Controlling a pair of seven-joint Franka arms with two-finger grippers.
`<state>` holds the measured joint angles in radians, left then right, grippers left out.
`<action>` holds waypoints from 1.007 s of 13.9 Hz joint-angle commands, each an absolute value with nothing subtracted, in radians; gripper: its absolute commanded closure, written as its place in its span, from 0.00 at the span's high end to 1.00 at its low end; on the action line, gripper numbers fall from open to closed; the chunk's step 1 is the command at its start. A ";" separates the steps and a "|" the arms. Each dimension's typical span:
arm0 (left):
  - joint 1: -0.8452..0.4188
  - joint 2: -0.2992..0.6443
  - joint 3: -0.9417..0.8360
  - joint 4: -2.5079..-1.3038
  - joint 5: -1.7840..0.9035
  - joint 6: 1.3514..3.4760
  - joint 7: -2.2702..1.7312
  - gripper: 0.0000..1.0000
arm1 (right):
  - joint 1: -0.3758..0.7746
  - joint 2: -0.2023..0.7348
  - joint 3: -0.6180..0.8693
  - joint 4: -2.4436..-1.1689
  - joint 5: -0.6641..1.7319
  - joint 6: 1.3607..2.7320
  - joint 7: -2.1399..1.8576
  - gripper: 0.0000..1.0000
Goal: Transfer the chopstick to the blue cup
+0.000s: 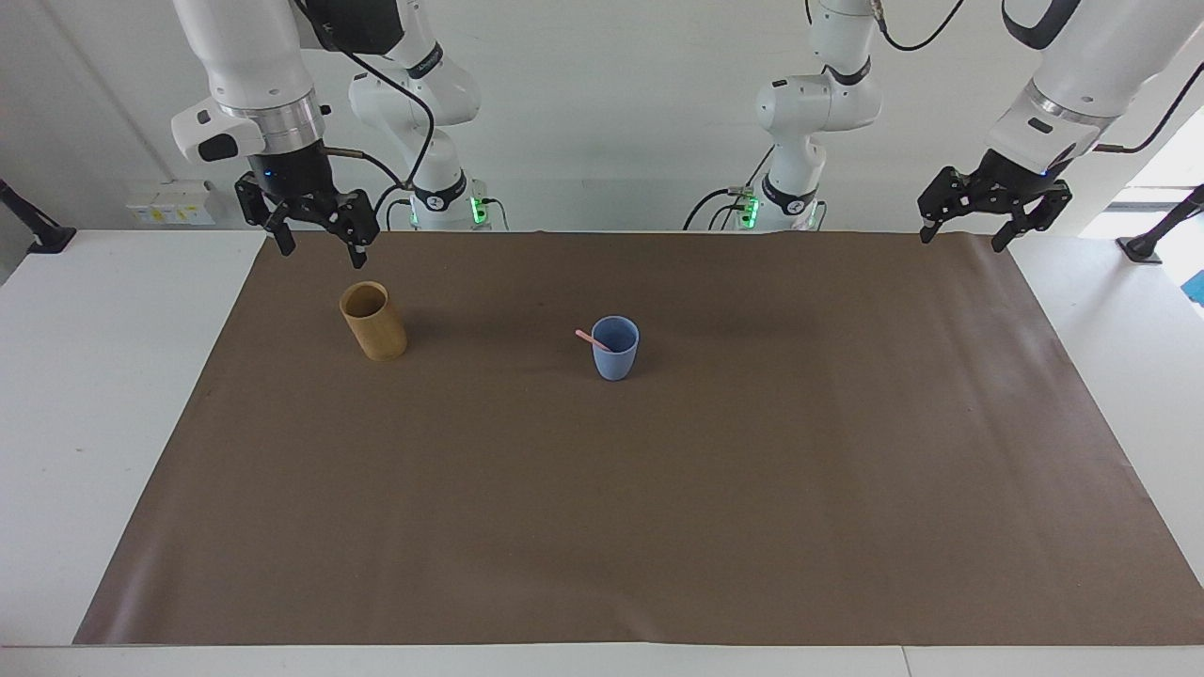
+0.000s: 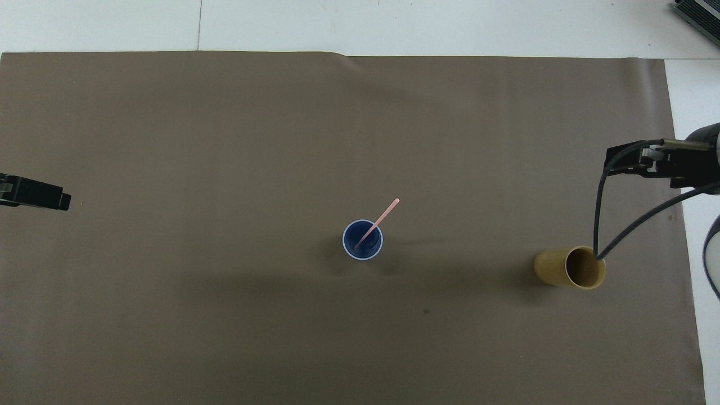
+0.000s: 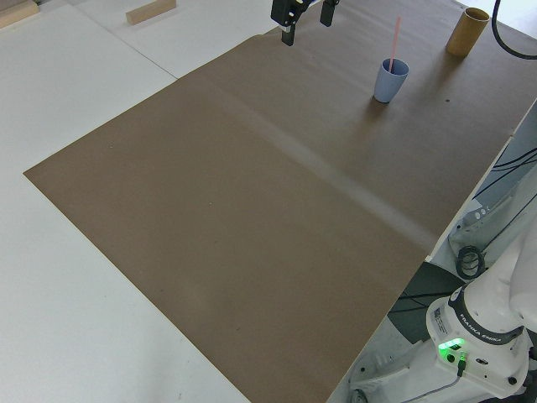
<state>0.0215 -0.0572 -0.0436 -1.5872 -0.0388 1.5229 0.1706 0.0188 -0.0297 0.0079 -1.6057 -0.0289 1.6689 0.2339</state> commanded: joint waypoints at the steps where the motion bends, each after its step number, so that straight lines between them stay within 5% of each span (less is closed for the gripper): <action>1: 0.026 -0.072 -0.049 -1.603 -0.025 1.537 0.184 1.00 | -0.035 -0.020 0.020 -1.591 0.023 1.638 0.143 1.00; 14: 0.061 -0.071 -0.048 -1.598 -0.025 1.528 0.183 1.00 | -0.023 -0.037 0.028 -1.615 0.014 1.638 0.137 1.00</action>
<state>0.0571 -0.0572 -0.0446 -1.5878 -0.0329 1.5257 0.1720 -0.0186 -0.0230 0.0255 -1.6046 -0.0002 1.6381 0.1597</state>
